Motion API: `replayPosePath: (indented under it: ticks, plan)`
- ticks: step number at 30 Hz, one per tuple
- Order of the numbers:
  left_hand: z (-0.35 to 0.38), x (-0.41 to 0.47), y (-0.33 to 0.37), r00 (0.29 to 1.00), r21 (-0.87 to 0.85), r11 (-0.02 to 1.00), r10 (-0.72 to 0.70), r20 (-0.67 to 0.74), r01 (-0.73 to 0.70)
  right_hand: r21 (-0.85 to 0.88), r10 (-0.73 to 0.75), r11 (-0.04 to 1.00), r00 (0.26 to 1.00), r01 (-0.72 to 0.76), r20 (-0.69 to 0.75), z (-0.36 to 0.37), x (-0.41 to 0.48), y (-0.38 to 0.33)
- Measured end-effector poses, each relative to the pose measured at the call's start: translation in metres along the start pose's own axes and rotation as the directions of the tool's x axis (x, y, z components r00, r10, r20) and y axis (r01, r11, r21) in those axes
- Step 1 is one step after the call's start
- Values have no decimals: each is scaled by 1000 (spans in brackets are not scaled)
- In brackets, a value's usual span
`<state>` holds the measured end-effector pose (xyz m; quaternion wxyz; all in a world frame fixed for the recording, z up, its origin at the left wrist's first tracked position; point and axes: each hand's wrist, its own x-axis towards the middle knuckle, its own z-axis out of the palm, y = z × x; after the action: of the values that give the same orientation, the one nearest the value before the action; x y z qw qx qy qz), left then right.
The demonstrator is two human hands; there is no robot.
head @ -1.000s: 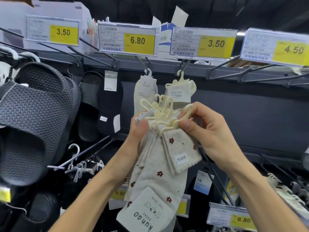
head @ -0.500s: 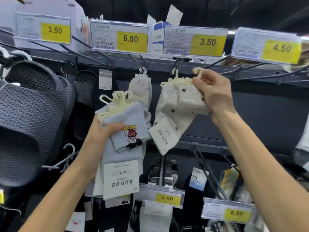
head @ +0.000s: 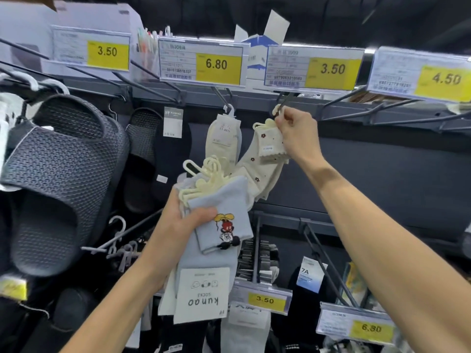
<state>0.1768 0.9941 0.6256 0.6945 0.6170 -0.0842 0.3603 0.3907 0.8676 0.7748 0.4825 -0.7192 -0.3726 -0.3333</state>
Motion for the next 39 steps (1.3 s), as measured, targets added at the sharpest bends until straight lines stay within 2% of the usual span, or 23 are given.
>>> replayPosePath:
  ticks: [3, 5, 6, 8, 9, 11, 14, 17, 19, 23, 25, 28, 30, 33, 35, 37, 39]
  plan:
    - [3, 0, 1, 998, 4, 999, 44, 36, -44, -172, 27, 985, 999, -19, 44, -8, -6, -5]
    - [3, -1, 1, 994, 27, 995, 89, 68, -91, -297, -17, 955, 1000, 21, 15, -18, -21, -13]
    - [3, 0, 1, 990, 37, 993, 110, 86, -113, -282, -68, 958, 997, 60, -21, -24, -35, -20]
    - [4, 0, 0, 982, 70, 985, 151, 114, -160, -96, -192, 977, 981, 188, -31, -36, -72, -39]
    - [5, 1, 0, 978, 83, 980, 169, 126, -180, 15, -267, 964, 964, 266, 20, -41, -91, -48]
    - [9, 3, -1, 967, 118, 968, 203, 154, -222, 128, -360, 931, 915, 341, 182, -44, -120, -59]
    - [16, 5, -2, 953, 143, 961, 202, 225, -238, 247, -338, 931, 887, 267, 315, -45, -134, -63]
    - [15, 8, -5, 947, 157, 956, 203, 250, -246, 386, -295, 908, 906, 166, 303, -47, -133, -61]
    - [17, 7, -2, 947, 162, 957, 195, 254, -240, 468, -276, 880, 895, 88, 350, -47, -132, -60]
    - [19, 6, 3, 948, 140, 964, 184, 261, -225, 534, -264, 845, 879, 12, 397, -43, -131, -59]
    - [25, 10, 13, 966, 137, 974, 152, 208, -183, 591, -260, 807, 895, -4, 362, -40, -134, -58]
    - [28, 15, 14, 987, -62, 995, 83, 135, -75, 649, -257, 760, 918, 0, 301, -35, -140, -56]
    - [22, 12, 6, 995, -111, 994, 9, 103, 3, 687, -267, 726, 923, 4, 277, -32, -143, -55]
    - [15, 10, 0, 976, -132, 982, -112, 189, 138, 732, -300, 682, 915, 7, 271, -30, -148, -57]
    - [10, 8, -2, 972, -107, 993, -15, 234, 41, 736, -312, 677, 910, 12, 272, -29, -150, -58]
    - [11, 13, 0, 988, -5, 998, 57, 142, -56, 739, -265, 673, 937, 12, 226, -31, -149, -58]
    - [9, 13, 6, 995, 32, 995, 89, 55, -91, 757, -151, 653, 980, -2, 132, -37, -140, -56]
